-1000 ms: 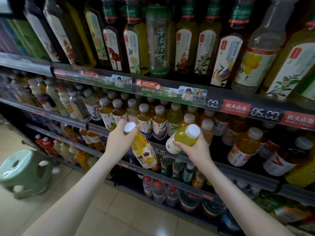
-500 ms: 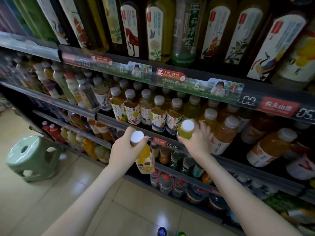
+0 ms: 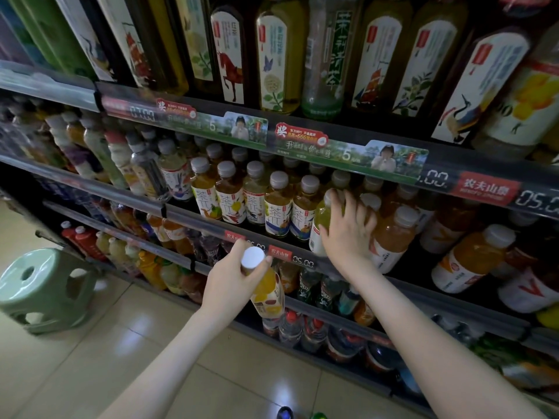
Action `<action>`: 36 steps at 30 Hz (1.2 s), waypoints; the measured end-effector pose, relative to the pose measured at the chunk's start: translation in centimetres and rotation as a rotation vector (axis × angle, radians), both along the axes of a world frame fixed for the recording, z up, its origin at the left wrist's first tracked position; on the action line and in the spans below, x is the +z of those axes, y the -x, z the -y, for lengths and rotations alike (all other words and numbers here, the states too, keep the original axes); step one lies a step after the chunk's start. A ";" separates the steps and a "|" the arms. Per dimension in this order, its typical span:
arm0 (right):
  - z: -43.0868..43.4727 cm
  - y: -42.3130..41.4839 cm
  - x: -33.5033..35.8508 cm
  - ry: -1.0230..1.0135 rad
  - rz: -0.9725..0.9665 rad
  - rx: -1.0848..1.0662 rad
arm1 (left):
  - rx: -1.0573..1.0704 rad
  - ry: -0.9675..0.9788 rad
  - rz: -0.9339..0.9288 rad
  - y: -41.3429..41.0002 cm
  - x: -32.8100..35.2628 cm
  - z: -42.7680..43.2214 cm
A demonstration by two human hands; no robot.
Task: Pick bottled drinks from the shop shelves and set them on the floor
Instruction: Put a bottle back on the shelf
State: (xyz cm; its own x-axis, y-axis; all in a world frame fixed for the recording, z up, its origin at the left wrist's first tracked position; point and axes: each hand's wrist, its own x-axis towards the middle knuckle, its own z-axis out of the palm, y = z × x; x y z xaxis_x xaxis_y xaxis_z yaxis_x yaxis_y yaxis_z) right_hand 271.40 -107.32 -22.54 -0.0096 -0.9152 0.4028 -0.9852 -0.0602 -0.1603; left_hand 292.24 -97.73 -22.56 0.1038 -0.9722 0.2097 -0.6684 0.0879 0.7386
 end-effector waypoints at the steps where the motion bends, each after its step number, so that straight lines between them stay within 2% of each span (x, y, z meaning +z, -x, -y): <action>1: 0.0 -0.4 0.1 0.027 0.000 0.031 | 0.004 -0.012 -0.007 -0.2 0.0 0.1; 4: 0.7 -2.4 0.6 0.036 -0.001 0.218 | 0.030 -0.038 -0.023 -1.1 0.5 0.6; 7: 1.9 -5.3 0.9 -0.081 0.007 0.357 | 0.073 -0.014 -0.012 -2.1 1.0 1.4; 11: 4.5 -7.2 1.2 -0.100 -0.273 0.136 | 0.118 0.033 0.021 -3.5 1.2 2.4; 14: 6.3 -7.4 2.2 -0.202 -0.304 -0.048 | 0.137 0.071 0.016 -4.4 0.9 2.9; 16: 7.1 -7.5 2.7 -0.266 -0.310 -0.088 | 0.156 0.086 0.013 -4.9 0.5 3.0; 22: 7.4 -6.6 3.2 -0.365 -0.251 0.047 | 0.155 0.047 0.013 -5.0 -0.8 3.3; 28: 5.7 -6.9 0.9 -0.172 -0.381 0.136 | 0.099 0.059 0.013 -4.7 -1.3 3.0; 31: 5.3 -7.6 -0.6 -0.184 -0.449 0.167 | 0.094 0.058 0.001 -5.0 -1.6 2.5; 36: 6.1 -8.5 -1.7 -0.185 -0.452 0.122 | 0.111 0.081 0.036 -5.8 -2.1 1.7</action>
State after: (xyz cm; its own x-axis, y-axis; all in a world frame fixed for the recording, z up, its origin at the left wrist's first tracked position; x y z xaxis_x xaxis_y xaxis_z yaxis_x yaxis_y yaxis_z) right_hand 279.86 -113.46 -24.27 0.2397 -0.9553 0.1730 -0.9462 -0.1900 0.2618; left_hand 298.09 -99.42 -24.64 0.2008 -0.9349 0.2926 -0.7030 0.0705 0.7077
